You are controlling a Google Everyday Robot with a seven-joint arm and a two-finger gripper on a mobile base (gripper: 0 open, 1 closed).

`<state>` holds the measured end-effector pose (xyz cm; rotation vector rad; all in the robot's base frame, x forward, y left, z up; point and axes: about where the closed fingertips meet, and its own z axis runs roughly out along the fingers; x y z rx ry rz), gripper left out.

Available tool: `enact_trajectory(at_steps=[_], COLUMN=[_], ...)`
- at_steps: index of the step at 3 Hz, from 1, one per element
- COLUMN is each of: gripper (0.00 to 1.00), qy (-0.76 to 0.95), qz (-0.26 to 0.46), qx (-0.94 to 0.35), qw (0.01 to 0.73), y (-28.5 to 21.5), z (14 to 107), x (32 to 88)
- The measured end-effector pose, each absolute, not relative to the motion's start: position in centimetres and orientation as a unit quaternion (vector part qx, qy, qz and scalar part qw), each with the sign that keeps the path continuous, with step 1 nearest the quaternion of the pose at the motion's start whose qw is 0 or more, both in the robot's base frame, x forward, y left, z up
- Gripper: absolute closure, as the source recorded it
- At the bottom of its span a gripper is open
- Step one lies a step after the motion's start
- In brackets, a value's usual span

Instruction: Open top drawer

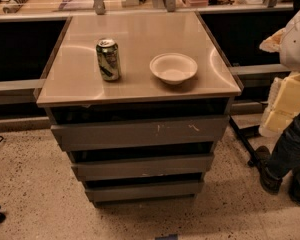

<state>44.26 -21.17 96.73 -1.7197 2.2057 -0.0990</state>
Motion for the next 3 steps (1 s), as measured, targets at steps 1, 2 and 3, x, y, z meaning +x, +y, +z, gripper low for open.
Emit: enact_trajectory(at_steps=[1,2,3], gripper=[0.00,0.00,0.00], qy=[0.761,0.742,0.726], qz=[-0.025,-0.009,0.003], qx=[-0.617,-0.635,-0.653], qw=[0.196,0.214,0.217], y=[-18.9,-15.8,-12.9], z=[93.6,88.7,83.7], x=[45.1,46.2,47.3])
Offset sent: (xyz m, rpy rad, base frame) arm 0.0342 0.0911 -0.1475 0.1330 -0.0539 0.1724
